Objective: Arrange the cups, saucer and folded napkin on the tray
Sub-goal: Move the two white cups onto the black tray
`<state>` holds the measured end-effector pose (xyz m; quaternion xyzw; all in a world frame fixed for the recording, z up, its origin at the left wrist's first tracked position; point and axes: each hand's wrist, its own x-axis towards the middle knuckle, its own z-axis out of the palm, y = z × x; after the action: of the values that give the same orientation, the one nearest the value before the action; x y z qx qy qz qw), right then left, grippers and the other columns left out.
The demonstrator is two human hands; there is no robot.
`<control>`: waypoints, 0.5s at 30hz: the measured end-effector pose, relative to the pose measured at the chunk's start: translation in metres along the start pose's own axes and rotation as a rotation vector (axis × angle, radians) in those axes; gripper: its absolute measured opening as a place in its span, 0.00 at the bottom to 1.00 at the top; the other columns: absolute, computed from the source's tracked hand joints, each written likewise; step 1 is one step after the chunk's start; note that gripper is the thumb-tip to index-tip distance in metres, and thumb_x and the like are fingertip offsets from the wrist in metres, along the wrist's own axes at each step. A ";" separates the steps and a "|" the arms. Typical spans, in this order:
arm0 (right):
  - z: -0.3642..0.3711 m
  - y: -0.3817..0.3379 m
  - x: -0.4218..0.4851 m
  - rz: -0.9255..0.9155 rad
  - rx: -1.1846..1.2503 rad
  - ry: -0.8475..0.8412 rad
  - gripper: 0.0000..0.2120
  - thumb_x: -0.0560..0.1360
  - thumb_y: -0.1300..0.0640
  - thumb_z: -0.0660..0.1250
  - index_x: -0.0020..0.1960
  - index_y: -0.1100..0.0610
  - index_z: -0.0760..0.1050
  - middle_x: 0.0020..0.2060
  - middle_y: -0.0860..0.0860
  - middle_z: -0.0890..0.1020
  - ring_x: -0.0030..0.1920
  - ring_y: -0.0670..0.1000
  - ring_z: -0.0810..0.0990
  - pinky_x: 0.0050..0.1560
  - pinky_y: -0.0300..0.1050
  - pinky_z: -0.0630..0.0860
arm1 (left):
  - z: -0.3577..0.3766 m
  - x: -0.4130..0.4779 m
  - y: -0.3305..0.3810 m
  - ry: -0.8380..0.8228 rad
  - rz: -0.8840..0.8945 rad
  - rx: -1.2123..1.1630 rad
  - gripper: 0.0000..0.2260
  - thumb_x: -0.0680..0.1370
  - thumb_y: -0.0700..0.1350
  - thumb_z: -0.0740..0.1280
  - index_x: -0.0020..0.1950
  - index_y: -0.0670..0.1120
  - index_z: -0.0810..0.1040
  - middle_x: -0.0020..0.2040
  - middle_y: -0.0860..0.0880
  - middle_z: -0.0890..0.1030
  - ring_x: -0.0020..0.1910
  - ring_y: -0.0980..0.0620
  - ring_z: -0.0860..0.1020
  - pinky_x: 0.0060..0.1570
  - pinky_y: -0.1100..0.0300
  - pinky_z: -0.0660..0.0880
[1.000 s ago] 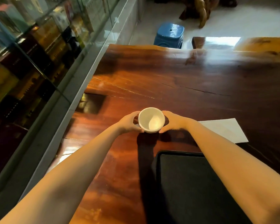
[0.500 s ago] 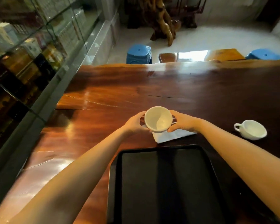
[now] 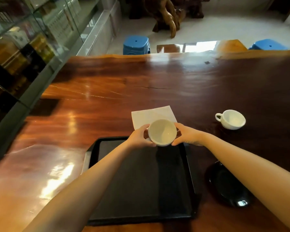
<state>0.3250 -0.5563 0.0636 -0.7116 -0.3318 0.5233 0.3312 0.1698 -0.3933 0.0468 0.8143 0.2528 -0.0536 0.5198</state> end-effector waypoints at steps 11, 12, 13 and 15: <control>0.028 0.053 0.008 0.120 0.003 0.003 0.41 0.66 0.69 0.70 0.72 0.49 0.58 0.64 0.49 0.67 0.63 0.50 0.66 0.64 0.49 0.65 | 0.048 -0.006 -0.041 0.001 -0.157 0.018 0.36 0.65 0.42 0.77 0.70 0.49 0.65 0.67 0.48 0.73 0.66 0.48 0.71 0.61 0.55 0.68; 0.029 0.055 0.009 0.123 0.002 0.007 0.41 0.66 0.69 0.70 0.72 0.49 0.58 0.63 0.48 0.68 0.62 0.49 0.66 0.63 0.48 0.65 | 0.051 -0.007 -0.043 0.014 -0.162 0.017 0.36 0.65 0.42 0.77 0.70 0.49 0.65 0.67 0.48 0.73 0.65 0.48 0.71 0.60 0.57 0.67; 0.029 0.056 0.010 0.126 0.002 0.010 0.41 0.66 0.70 0.70 0.72 0.48 0.58 0.61 0.47 0.68 0.61 0.49 0.66 0.62 0.47 0.64 | 0.053 -0.007 -0.044 0.028 -0.165 0.013 0.36 0.65 0.42 0.77 0.70 0.49 0.65 0.66 0.49 0.73 0.65 0.49 0.71 0.58 0.59 0.66; 0.027 0.058 0.010 0.128 0.007 0.011 0.41 0.66 0.70 0.70 0.71 0.48 0.58 0.59 0.46 0.68 0.61 0.49 0.66 0.62 0.48 0.65 | 0.057 -0.006 -0.047 0.054 -0.171 -0.013 0.36 0.64 0.43 0.77 0.69 0.50 0.65 0.65 0.49 0.74 0.64 0.50 0.72 0.56 0.60 0.66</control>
<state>0.3086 -0.5768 0.0048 -0.7330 -0.2820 0.5407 0.3012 0.1524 -0.4295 -0.0148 0.7874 0.3357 -0.0742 0.5117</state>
